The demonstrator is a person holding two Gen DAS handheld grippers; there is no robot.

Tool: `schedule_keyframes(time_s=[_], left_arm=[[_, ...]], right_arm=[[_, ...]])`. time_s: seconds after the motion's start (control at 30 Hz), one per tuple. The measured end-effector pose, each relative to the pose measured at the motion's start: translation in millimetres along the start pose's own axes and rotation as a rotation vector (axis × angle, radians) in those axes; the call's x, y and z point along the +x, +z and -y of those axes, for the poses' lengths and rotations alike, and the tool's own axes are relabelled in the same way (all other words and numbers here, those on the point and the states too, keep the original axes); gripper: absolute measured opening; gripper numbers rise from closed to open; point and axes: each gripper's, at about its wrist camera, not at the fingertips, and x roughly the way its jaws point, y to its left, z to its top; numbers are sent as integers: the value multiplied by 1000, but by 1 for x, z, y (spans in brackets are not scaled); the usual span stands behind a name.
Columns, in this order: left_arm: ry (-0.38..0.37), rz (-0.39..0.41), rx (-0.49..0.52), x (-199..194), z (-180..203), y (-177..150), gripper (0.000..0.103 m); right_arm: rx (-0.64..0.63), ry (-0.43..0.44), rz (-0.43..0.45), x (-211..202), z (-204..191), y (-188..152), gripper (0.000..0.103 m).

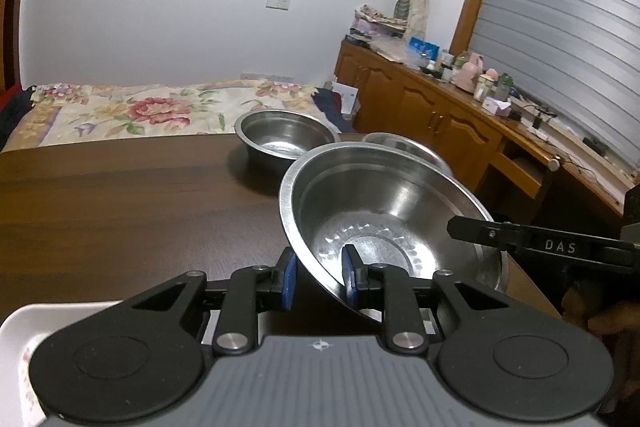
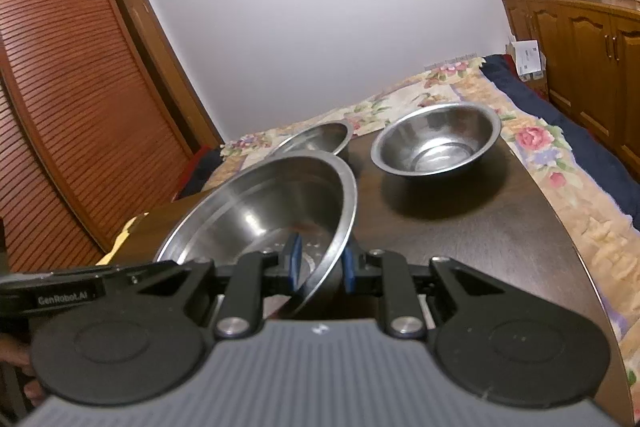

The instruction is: Organize plates and bowls

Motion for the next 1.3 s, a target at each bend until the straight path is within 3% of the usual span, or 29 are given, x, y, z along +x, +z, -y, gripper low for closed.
schedule_keyframes(time_s=[0.57, 0.93, 1.3], left_arm=[[-35, -14, 36, -20, 7, -28, 26], [-30, -46, 36, -23, 7, -45, 26], [-30, -42, 33, -22, 6, -46, 28]], right_arm=[[64, 21, -23, -19, 8, -29, 23], [26, 1, -28, -25, 3, -38, 23], [40, 15, -31, -22, 7, -44, 23]])
